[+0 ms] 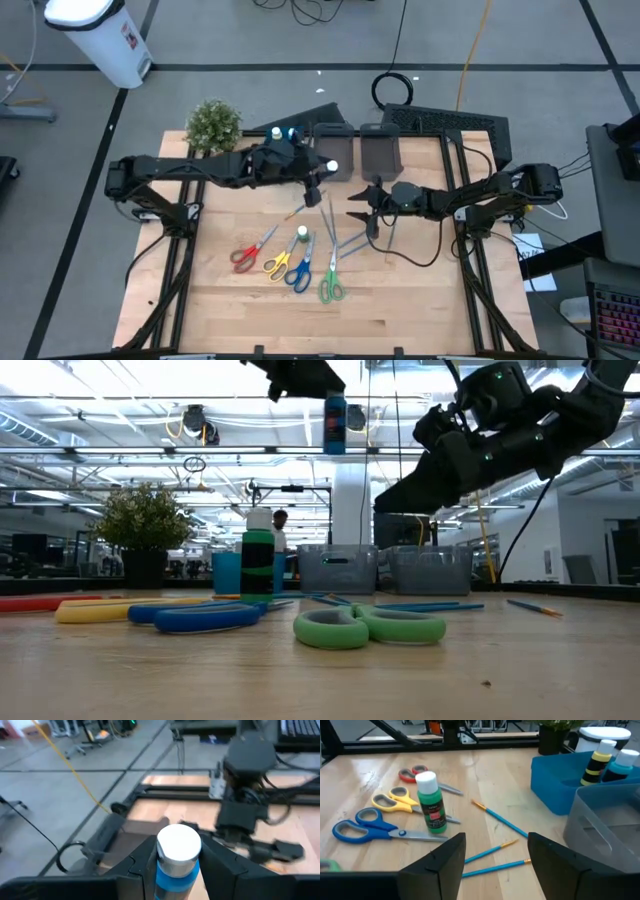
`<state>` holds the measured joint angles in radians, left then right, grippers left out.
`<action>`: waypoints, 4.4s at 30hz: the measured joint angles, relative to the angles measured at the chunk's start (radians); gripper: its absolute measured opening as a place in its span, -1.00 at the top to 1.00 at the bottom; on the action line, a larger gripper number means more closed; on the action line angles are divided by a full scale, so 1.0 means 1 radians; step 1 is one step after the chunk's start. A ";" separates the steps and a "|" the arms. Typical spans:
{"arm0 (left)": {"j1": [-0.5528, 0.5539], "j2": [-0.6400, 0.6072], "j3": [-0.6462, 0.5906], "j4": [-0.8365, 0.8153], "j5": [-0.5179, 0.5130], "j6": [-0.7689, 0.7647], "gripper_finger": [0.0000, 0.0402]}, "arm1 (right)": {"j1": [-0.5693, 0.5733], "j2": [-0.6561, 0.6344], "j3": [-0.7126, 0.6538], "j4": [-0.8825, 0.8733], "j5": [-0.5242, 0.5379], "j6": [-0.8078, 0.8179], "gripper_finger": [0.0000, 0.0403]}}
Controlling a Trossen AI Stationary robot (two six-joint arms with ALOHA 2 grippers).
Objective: Pick & Place Paint Supplies
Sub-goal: Put the blue paint into the blue bin
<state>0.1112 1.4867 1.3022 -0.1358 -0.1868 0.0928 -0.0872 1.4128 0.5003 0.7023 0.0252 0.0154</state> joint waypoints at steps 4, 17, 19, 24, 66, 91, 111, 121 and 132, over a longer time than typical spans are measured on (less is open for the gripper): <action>0.028 -0.029 0.001 -0.033 -0.020 -0.011 0.34 | 0.002 0.000 0.000 -0.004 -0.001 0.004 -0.02; 0.154 -0.134 -0.219 0.097 -0.050 -0.092 0.36 | 0.004 0.000 0.000 -0.009 -0.001 0.003 0.00; 0.178 -0.168 -0.270 0.081 -0.052 -0.113 0.38 | 0.004 0.000 0.000 -0.003 -0.001 0.003 0.00; 0.224 -0.218 -0.403 0.156 -0.050 -0.149 0.38 | 0.004 0.000 0.000 0.005 -0.001 0.003 0.01; 0.297 -0.309 -0.938 0.604 -0.180 -0.262 0.32 | 0.004 0.000 -0.001 0.020 0.001 -0.001 0.03; 0.297 -0.084 -0.941 0.766 -0.179 -0.259 0.34 | 0.004 0.000 -0.001 0.027 0.003 -0.004 0.03; 0.297 -0.084 -0.940 0.729 -0.182 -0.255 0.22 | 0.004 0.000 -0.001 0.022 0.003 -0.004 0.03; 0.297 -0.084 -0.940 0.730 -0.181 -0.252 0.33 | 0.004 0.000 -0.001 0.023 0.003 -0.004 0.03; 0.297 -0.084 -0.940 0.730 -0.181 -0.247 0.09 | 0.004 0.000 -0.001 0.022 0.003 -0.004 0.03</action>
<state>0.4084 1.4025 0.3626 0.5945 -0.3683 -0.1540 -0.0834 1.4124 0.4995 0.7247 0.0284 0.0111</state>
